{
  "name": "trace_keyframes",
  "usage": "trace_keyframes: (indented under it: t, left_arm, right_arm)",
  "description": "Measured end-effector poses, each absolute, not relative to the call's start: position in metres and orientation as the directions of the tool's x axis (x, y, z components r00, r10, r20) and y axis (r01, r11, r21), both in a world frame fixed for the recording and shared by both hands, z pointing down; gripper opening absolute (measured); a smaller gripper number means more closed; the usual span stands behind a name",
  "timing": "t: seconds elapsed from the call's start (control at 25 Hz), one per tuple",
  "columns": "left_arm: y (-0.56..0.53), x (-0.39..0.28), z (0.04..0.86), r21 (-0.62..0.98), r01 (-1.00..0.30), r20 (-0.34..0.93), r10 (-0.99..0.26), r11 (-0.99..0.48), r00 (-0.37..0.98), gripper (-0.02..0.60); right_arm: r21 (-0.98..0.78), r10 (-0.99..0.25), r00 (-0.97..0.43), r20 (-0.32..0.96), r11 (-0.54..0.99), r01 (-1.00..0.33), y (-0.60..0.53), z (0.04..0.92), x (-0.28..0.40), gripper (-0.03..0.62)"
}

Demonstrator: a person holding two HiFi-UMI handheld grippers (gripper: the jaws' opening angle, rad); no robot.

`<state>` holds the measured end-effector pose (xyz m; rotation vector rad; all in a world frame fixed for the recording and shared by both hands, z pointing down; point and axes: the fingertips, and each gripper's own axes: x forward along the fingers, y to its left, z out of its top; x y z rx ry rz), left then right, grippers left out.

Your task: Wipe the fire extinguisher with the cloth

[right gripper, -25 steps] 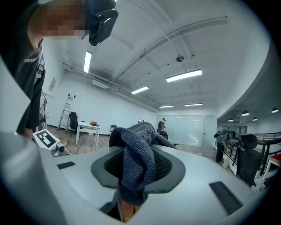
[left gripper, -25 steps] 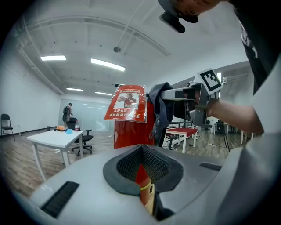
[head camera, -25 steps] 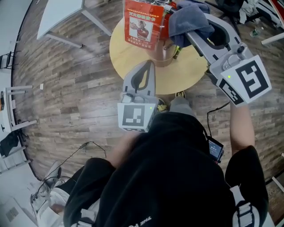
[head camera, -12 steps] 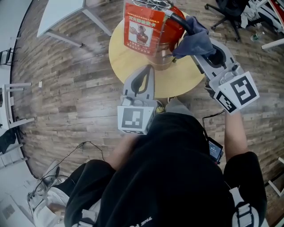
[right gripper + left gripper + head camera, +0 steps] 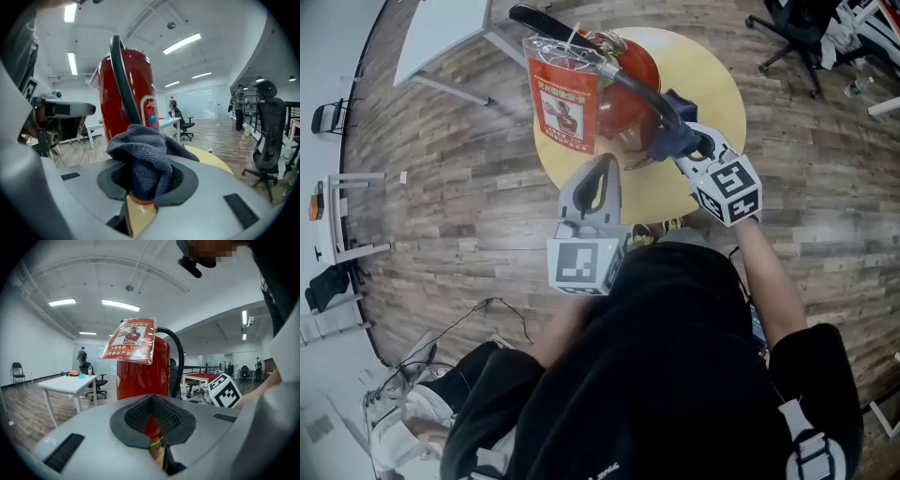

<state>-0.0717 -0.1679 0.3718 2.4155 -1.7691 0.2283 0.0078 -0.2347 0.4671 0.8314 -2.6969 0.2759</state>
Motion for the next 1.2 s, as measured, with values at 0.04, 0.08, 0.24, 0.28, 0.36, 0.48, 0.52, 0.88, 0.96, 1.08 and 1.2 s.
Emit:
trace_keyframes:
  t: [0.04, 0.08, 0.24, 0.28, 0.36, 0.48, 0.52, 0.88, 0.96, 1.08, 1.2]
  left_arm:
    - [-0.167, -0.07, 0.37, 0.017, -0.956, 0.209, -0.934, -0.292, 0.289, 0.015]
    - [-0.166, -0.068, 0.369, 0.01, -0.959, 0.215, -0.936, -0.285, 0.28, 0.015]
    - [-0.163, -0.063, 0.37, -0.012, -0.966, 0.231, -0.94, -0.259, 0.25, 0.015]
    - [-0.162, -0.062, 0.372, -0.01, -0.968, 0.236, -0.941, -0.252, 0.243, 0.015]
    - [-0.161, -0.06, 0.377, -0.005, -0.972, 0.246, -0.942, -0.236, 0.228, 0.015]
    - [-0.162, -0.058, 0.379, -0.013, -0.975, 0.243, -0.947, -0.22, 0.21, 0.015]
    - [-0.162, -0.057, 0.379, -0.015, -0.976, 0.237, -0.949, -0.216, 0.206, 0.015]
    - [-0.164, -0.055, 0.37, -0.021, -0.982, 0.207, -0.962, -0.188, 0.18, 0.015]
    - [-0.162, -0.057, 0.371, -0.024, -0.983, 0.206, -0.963, -0.183, 0.174, 0.015]
    - [-0.159, -0.058, 0.374, -0.021, -0.984, 0.212, -0.963, -0.175, 0.167, 0.015]
    - [-0.156, -0.058, 0.374, -0.019, -0.984, 0.213, -0.963, -0.174, 0.167, 0.015]
  right_arm:
    - [-0.088, -0.508, -0.78, 0.365, 0.815, -0.572, -0.234, 0.477, 0.01, 0.115]
    - [-0.083, -0.498, -0.779, 0.38, 0.82, -0.566, -0.233, 0.485, 0.011, 0.115]
    - [-0.074, -0.463, -0.825, 0.326, 0.857, -0.51, -0.232, 0.499, 0.009, 0.115]
    - [-0.071, -0.46, -0.833, 0.307, 0.862, -0.502, -0.232, 0.5, 0.009, 0.115]
    - [-0.077, -0.455, -0.843, 0.287, 0.866, -0.494, -0.232, 0.501, 0.009, 0.116]
    - [-0.09, -0.433, -0.854, 0.289, 0.876, -0.474, -0.23, 0.492, 0.009, 0.117]
    - [-0.089, -0.419, -0.866, 0.273, 0.886, -0.456, -0.227, 0.48, 0.01, 0.115]
    - [0.008, -0.169, -0.976, -0.14, 0.985, -0.172, -0.191, 0.262, 0.022, 0.111]
    - [0.056, -0.16, -0.969, -0.188, 0.983, -0.174, -0.196, 0.227, 0.022, 0.106]
    - [0.203, -0.155, -0.98, -0.125, 0.963, -0.178, -0.2, 0.219, 0.007, 0.106]
    - [0.18, -0.136, -0.984, -0.118, 0.971, -0.156, -0.192, 0.232, 0.006, 0.101]
